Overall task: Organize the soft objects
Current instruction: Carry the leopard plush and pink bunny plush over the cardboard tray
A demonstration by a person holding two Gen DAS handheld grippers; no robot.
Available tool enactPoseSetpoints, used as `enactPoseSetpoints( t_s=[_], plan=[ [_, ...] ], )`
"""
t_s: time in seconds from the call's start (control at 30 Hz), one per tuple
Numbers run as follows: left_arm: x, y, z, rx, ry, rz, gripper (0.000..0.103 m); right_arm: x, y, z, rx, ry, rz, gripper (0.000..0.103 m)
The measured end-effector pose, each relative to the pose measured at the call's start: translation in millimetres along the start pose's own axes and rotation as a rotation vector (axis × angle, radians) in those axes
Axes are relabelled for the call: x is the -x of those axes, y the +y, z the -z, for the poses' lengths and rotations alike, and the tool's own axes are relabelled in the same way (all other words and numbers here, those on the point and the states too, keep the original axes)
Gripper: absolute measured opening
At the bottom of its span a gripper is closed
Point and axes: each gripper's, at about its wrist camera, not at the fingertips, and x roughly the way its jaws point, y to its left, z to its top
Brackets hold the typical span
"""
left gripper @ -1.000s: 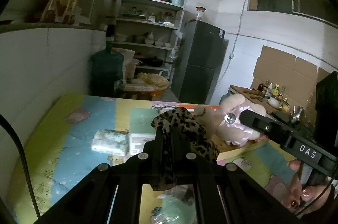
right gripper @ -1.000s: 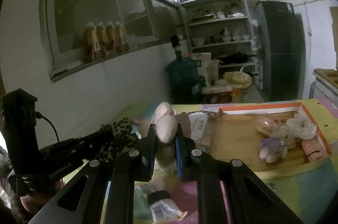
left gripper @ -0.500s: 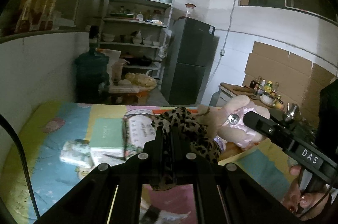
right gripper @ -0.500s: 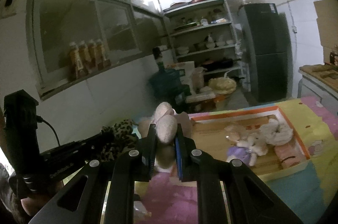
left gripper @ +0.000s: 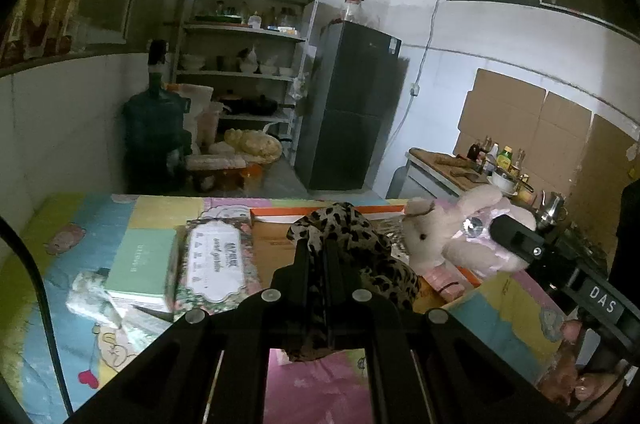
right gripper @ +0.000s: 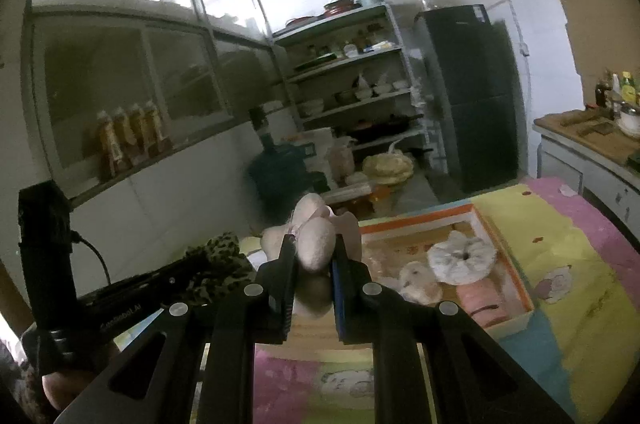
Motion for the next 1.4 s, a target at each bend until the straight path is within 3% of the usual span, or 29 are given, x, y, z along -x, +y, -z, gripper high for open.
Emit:
enactPoseSetpoints(
  t_s=[0.63, 1.4],
  plan=[
    [-52.2, -44.4, -4.8, -0.037, 0.042, -0.053, 0.006, 0.6, -69.3, -8.5, -0.056, -0.001, 0.018, 0.016],
    [-112.5, -47.4, -3.9, -0.010, 0.117, -0.123, 0.006, -36.4, -108.0, -1.9, -0.100, 0.065, -0.024, 0.016]
  ],
)
